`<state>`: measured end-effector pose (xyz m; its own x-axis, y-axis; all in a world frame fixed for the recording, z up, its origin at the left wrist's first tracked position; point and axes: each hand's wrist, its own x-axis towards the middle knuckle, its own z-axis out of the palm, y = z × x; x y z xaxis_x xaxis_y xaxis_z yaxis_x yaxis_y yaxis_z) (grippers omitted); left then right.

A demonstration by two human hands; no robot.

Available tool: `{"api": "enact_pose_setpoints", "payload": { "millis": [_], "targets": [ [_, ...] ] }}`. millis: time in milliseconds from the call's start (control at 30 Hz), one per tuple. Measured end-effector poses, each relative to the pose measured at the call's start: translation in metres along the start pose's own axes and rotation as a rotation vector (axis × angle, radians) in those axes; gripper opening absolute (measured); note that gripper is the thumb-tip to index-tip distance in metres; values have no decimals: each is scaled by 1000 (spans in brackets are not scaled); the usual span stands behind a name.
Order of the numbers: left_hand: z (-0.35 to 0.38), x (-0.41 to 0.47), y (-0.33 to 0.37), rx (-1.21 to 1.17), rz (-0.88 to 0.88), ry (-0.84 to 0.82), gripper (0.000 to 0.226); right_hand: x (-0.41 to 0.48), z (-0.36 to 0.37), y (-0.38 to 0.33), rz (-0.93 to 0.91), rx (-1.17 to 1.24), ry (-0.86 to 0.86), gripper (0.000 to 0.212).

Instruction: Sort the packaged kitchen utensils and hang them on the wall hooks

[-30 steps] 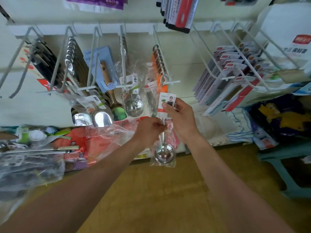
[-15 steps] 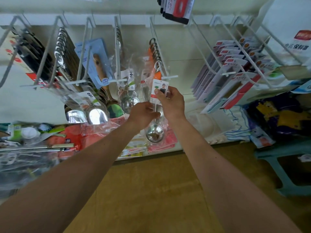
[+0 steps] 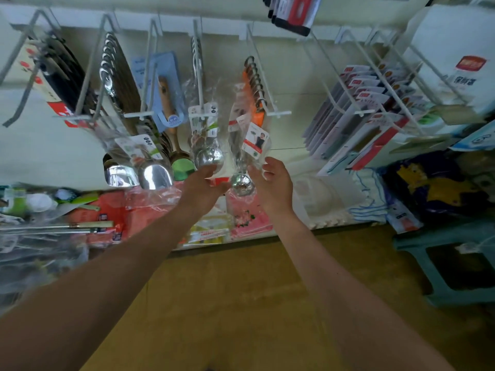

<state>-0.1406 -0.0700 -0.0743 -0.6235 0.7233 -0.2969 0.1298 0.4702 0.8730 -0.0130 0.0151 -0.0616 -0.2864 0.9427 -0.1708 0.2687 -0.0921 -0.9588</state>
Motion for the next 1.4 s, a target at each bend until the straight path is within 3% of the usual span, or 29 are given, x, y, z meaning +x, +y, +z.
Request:
{"api": "enact_pose_setpoints", "payload": {
  "millis": [200,333,500,667,800,967,1067,1233,1400],
  "targets": [
    [-18,-26,0,87,73,65,62,-29,1,-10,-7,-54,17,45],
    [-31,-43,3,96,135,105,63,-58,0,-23,-98,-149,-77,39],
    [-59,-64,3,158,241,135,56,-92,15,-42,-202,-304,-157,56],
    [-91,-85,4,212,359,143,46,-126,33,-70,-282,-396,-174,59],
    [-126,-101,-5,245,366,179,53,-156,57,-84,-330,-443,-209,55],
    [-205,-132,-33,299,326,253,63,-200,128,-103,-449,-514,-281,55],
    [-267,-152,-59,309,290,356,53,-232,187,-113,-530,-518,-340,49],
    [-388,-194,-123,335,169,506,70,-299,307,-120,-597,-558,-528,60],
    [-502,-267,-206,342,63,682,51,-396,416,-128,-748,-593,-728,56]
  ]
}}
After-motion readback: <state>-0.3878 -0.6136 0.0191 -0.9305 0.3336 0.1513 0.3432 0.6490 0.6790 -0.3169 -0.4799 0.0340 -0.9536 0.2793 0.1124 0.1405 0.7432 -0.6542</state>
